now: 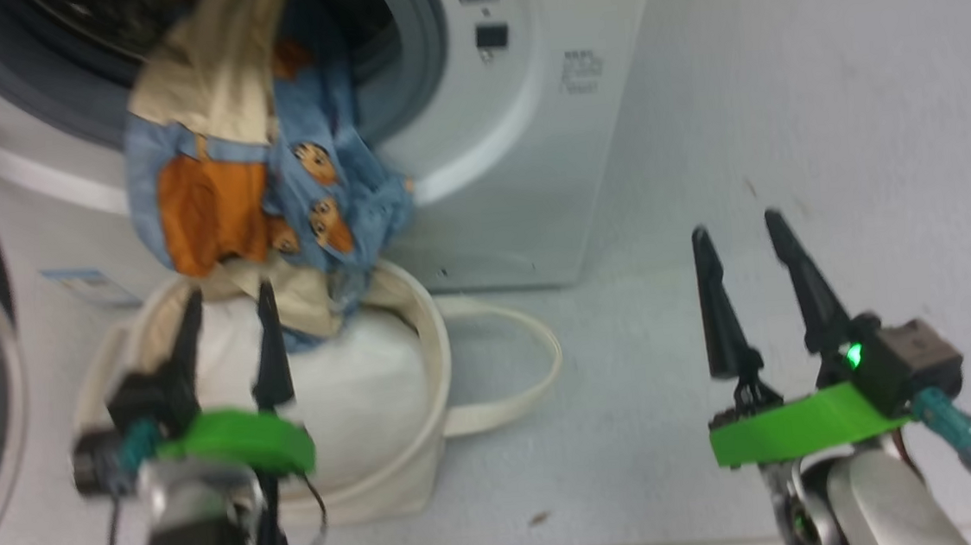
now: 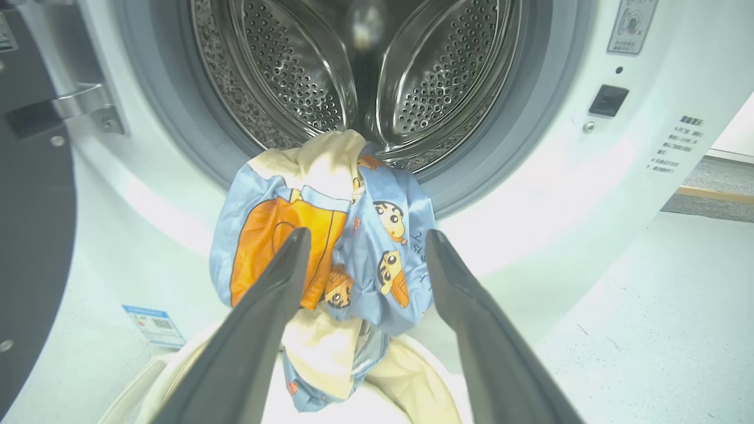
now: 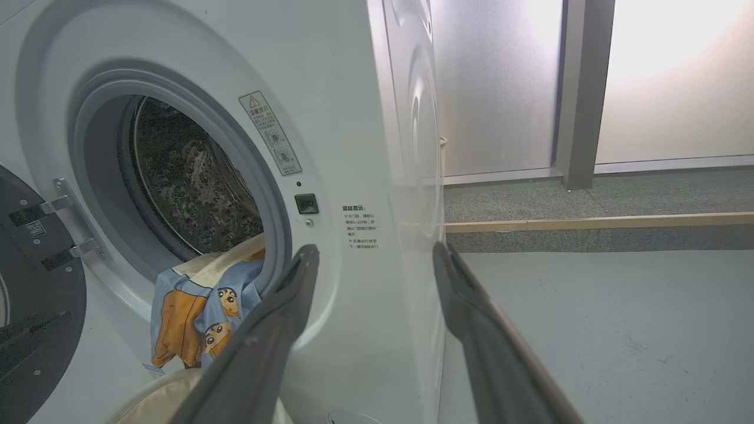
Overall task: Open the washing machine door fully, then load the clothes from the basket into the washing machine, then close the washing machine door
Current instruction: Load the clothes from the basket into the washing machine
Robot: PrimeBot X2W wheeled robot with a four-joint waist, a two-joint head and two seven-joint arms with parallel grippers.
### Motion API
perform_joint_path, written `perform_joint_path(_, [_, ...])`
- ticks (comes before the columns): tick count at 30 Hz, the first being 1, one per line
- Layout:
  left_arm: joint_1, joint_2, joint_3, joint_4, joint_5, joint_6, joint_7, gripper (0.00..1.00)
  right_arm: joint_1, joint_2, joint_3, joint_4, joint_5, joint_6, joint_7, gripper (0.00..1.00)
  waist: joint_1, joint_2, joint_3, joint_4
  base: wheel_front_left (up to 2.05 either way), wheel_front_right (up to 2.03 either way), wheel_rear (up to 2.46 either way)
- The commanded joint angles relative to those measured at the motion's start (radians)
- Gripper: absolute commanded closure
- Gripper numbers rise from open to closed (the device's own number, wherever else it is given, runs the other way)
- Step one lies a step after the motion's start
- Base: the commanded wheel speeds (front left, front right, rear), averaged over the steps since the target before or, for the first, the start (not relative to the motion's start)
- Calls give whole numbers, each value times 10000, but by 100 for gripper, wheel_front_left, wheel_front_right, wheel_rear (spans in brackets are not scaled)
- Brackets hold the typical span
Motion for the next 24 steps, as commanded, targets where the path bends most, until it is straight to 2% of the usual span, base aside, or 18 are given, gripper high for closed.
perform_joint_path(1, [324,168,-30,-558,-274,158,-45,0,109,116,271,-221,115,6,-122,0,4,-1,-1026,461,0,0,0])
perform_joint_path(6, [1799,163,-756,-1437,-995,850,-45,0,639,116,377,-27,326,6,-122,0,4,-1,-1729,625,0,0,0])
perform_joint_path(11, [2511,162,-1290,-1999,-1481,1261,-45,0,893,116,490,53,387,6,-122,0,4,-1,-1990,810,0,0,0])
perform_joint_path(17, [2726,161,-1661,-1912,-1239,1424,-45,0,927,116,665,130,392,6,-122,0,4,-1,-2131,823,0,0,0])
perform_joint_path(24, [2855,161,-1664,-1895,-1106,1482,-45,0,1003,116,689,177,404,6,-122,0,4,-1,-2181,772,0,0,0])
